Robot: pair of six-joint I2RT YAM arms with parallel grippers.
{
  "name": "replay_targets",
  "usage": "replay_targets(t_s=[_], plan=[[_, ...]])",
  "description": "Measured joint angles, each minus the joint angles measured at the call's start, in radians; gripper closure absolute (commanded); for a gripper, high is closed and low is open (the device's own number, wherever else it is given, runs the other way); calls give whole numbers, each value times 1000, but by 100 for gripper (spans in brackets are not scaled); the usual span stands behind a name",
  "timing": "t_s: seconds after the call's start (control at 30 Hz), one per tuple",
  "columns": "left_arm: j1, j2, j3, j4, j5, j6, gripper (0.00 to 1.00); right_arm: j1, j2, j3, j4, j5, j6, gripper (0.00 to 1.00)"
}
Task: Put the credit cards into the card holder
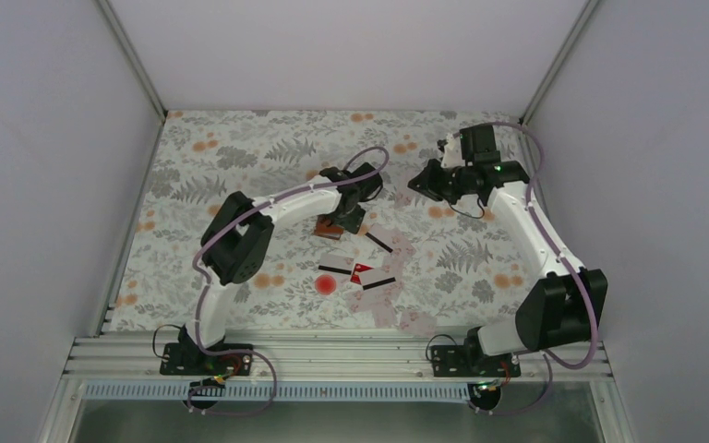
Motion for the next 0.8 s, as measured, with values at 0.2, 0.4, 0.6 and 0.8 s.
replay_targets(t_s=[0.2,0.4,0.6,0.8], plan=[[6,58,8,-21,-19,7,1,0,-3,-11,10,0,4,96],[5,65,16,-28,-44,6,21,0,-3,-12,10,0,4,96],[5,65,18,-36,-71,8,38,0,-3,-12,10,0,3,97],[13,65,41,-42,-95,21,53,0,-3,-12,19,-5,3,96]])
